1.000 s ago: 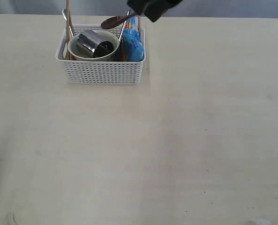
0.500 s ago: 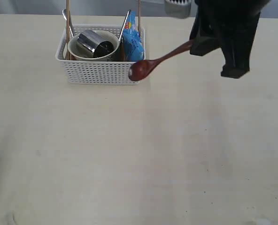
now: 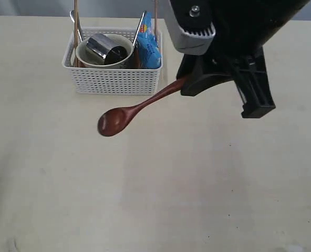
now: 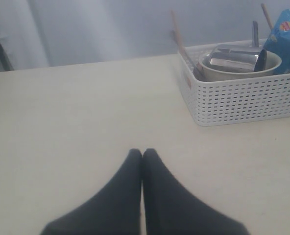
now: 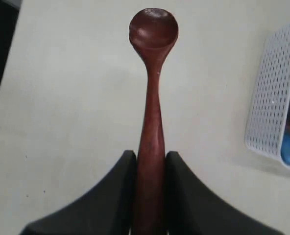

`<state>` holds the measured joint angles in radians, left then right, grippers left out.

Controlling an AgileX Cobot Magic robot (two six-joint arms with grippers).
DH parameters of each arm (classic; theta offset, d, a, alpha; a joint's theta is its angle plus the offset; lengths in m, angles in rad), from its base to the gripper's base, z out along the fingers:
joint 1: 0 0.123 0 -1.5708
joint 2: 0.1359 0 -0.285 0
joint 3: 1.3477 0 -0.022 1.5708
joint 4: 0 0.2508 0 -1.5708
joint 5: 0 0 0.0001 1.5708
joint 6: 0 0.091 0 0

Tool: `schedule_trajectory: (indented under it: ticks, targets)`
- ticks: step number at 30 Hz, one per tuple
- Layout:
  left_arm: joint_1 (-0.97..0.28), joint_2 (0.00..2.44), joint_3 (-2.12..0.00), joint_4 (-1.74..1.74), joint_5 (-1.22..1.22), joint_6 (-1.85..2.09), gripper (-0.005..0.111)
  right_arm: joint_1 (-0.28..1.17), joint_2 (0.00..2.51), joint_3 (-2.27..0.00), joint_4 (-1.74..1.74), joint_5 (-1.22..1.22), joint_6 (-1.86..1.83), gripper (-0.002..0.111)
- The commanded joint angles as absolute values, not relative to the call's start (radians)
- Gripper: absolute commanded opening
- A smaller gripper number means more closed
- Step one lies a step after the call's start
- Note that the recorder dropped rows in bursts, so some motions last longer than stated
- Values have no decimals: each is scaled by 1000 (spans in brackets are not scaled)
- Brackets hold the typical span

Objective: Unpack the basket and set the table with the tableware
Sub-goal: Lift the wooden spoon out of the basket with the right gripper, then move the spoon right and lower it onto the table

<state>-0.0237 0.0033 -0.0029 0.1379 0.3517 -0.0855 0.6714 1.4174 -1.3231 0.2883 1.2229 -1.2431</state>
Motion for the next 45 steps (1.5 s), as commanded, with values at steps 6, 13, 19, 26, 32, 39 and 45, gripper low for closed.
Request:
schedule_trajectory:
  ticks: [6,13,19,26,32,39,45]
  targets:
    - [-22,0,0,135,350,-86,0,670,1407,-1310,359,1221,-1276,0]
    - [-22,0,0,135,350,-86,0,670,1398,-1244,323,1221,-1268,0]
    - [-22,0,0,135,350,-86,0,670,1396,-1201,131,1221,-1223,0]
    - [-22,0,0,135,350,-86,0,670,1396,-1196,47,1221,-1121,0]
    - [-22,0,0,135,350,-86,0,670,1403,-1196,25,1221,-1397,0]
    - [-22,0,0,135,350,-86,0,670,1490,-1196,-53,1154,-1456,0]
    - [-22,0,0,135,350,-86,0,670,1585,-1196,-57,1037,-1466,0]
